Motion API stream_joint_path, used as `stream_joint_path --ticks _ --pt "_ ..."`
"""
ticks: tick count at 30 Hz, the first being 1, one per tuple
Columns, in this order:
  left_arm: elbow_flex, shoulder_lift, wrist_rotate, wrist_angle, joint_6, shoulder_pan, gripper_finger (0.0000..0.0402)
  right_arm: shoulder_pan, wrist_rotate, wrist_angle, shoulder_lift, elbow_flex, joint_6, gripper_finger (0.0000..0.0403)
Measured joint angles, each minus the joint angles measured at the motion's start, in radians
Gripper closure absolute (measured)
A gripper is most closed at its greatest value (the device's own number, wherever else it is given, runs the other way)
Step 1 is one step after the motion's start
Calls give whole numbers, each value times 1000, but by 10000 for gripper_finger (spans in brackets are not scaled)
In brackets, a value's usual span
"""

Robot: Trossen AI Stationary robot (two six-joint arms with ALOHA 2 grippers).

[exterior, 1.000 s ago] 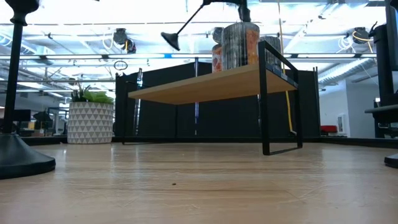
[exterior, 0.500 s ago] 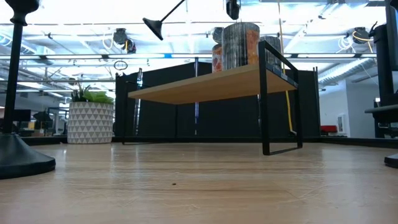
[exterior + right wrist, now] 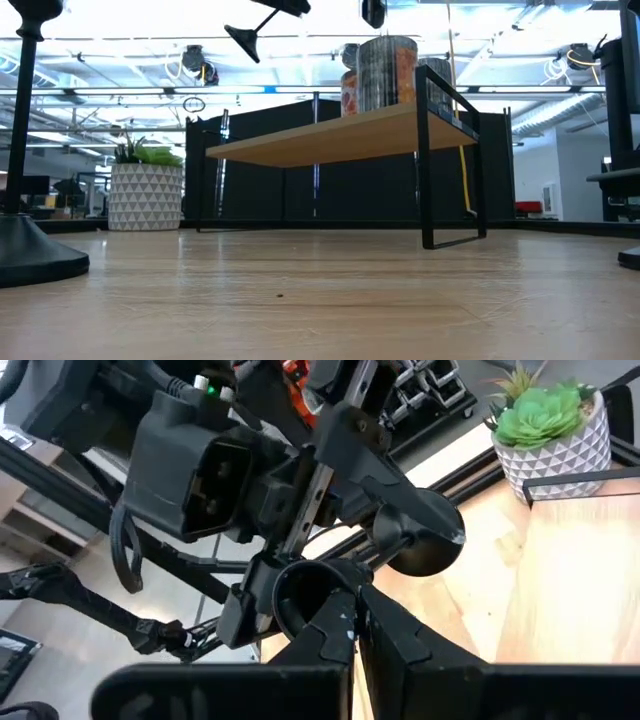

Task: Pick & Place candle stick holders
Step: Put the top black candle holder on the shelf

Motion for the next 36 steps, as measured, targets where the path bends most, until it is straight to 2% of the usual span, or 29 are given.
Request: stream_joint_path --ticks 6,10,23,36 --pt "0 0 19 8 -14 11 176 1 1 -14 13 0 -4 403" --pt "0 0 70 18 -17 12 181 1 1 -22 25 -2 -8 403" --pt "0 1 197 16 -29 44 272 0 -3 -7 54 0 -10 403" --pt "0 0 241 19 -27 61 344 0 -9 12 50 0 -7 403"
